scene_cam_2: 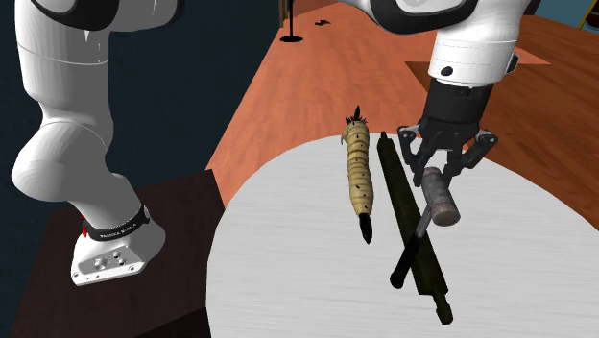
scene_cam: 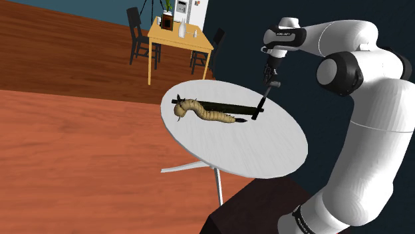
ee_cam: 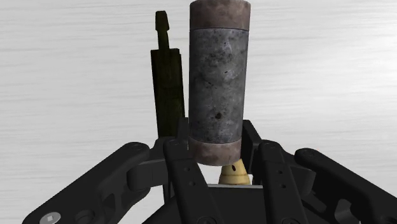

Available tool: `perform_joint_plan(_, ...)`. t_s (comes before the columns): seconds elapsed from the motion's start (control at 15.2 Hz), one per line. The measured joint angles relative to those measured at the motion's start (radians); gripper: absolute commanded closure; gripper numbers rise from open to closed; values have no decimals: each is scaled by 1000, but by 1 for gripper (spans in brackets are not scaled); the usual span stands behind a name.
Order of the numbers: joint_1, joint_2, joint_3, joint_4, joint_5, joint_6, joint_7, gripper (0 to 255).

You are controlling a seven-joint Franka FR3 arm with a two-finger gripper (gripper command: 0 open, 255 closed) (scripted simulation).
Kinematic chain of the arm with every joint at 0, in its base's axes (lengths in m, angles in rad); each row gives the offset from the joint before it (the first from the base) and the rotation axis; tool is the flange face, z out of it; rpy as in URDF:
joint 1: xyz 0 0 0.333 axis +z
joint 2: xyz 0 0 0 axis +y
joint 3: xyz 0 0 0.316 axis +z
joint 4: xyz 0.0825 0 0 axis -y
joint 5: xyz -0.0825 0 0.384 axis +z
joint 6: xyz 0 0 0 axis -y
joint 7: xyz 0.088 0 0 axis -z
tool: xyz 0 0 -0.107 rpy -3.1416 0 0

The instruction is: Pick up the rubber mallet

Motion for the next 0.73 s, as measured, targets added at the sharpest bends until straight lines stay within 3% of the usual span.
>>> perform_joint_plan(0.73, -18, 14, -3, 141, 6, -127, -10, 255)
